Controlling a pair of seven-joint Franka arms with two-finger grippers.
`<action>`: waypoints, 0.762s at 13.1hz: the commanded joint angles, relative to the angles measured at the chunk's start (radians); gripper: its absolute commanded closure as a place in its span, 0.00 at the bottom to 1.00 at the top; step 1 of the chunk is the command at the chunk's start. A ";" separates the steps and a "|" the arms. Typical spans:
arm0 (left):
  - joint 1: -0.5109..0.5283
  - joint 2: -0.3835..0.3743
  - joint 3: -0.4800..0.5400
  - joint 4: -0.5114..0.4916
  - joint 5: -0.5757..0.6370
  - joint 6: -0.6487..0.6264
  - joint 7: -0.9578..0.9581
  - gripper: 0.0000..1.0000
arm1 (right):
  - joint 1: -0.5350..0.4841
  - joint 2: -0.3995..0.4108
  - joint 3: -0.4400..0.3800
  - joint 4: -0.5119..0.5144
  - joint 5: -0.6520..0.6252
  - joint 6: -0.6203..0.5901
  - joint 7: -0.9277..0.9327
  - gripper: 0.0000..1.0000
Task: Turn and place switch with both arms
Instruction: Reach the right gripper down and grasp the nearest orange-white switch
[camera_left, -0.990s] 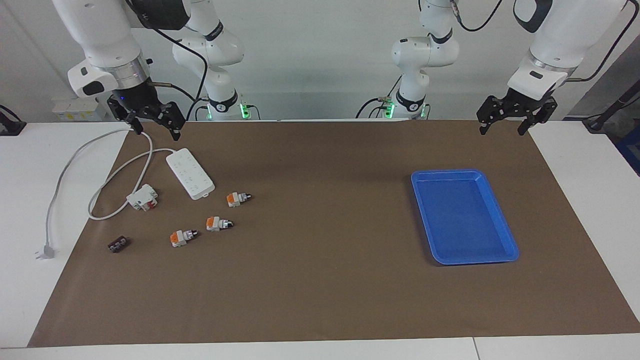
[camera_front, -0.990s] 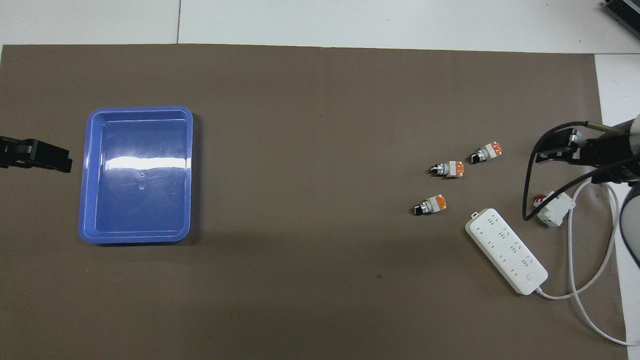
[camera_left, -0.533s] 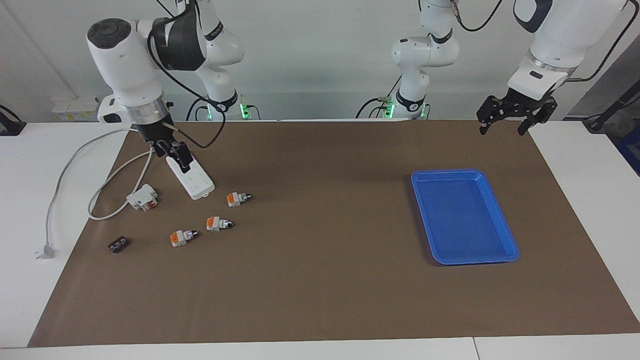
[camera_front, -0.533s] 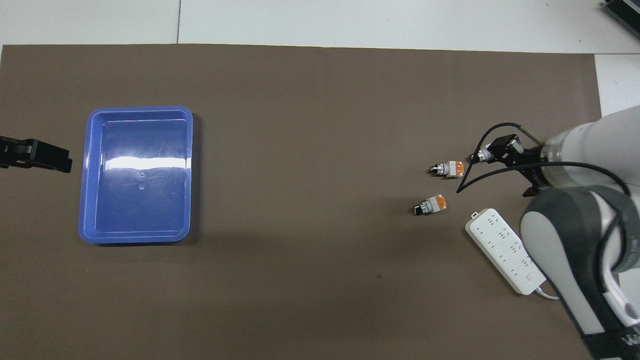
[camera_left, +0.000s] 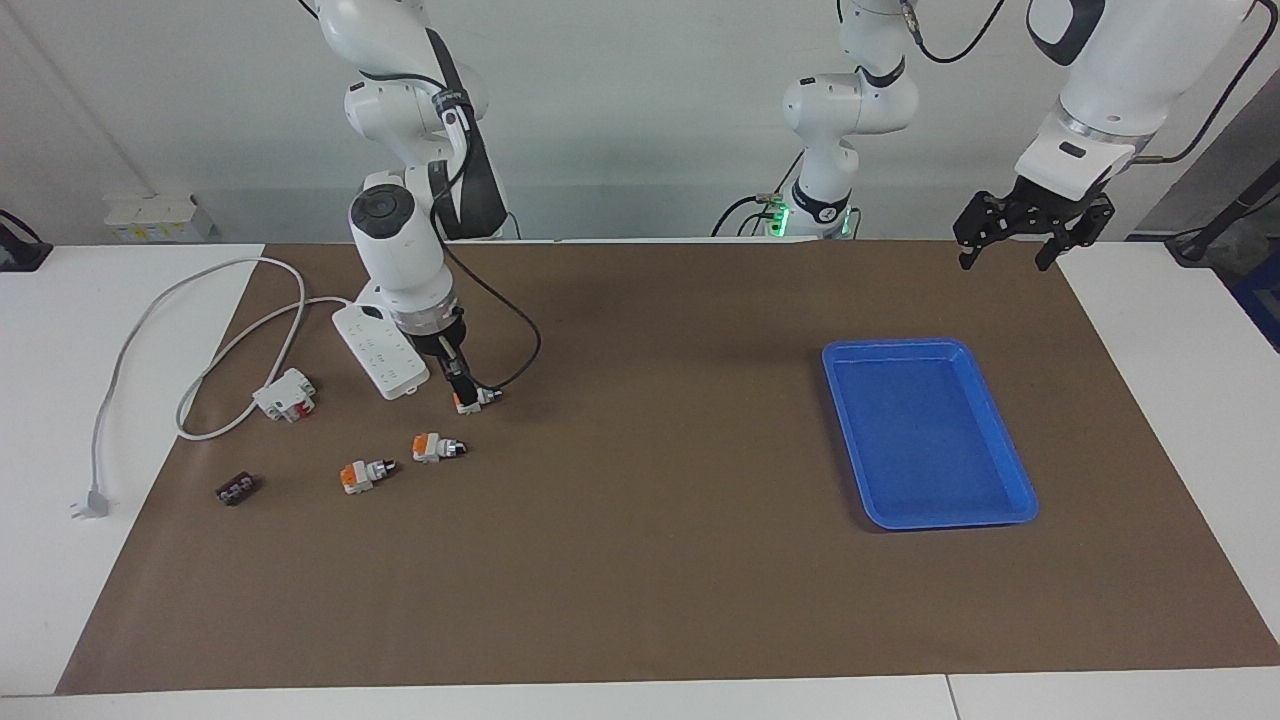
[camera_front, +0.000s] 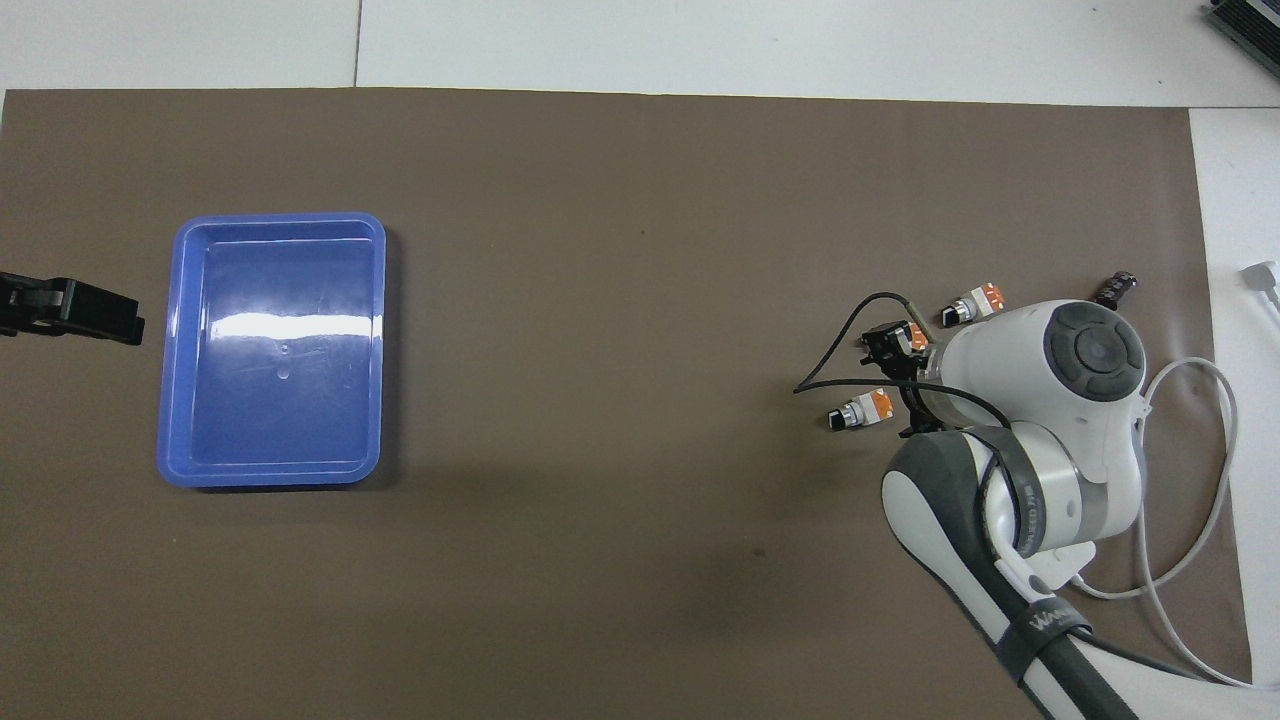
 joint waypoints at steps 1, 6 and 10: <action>-0.008 -0.025 0.007 -0.026 0.012 -0.004 0.007 0.00 | -0.011 -0.004 0.002 -0.070 0.074 0.106 0.013 0.00; -0.006 -0.025 0.007 -0.026 0.012 -0.004 0.007 0.00 | -0.008 0.039 0.002 -0.093 0.114 0.172 -0.010 0.00; -0.006 -0.025 0.007 -0.026 0.012 -0.004 0.007 0.00 | -0.009 0.065 0.002 -0.113 0.114 0.201 -0.030 0.00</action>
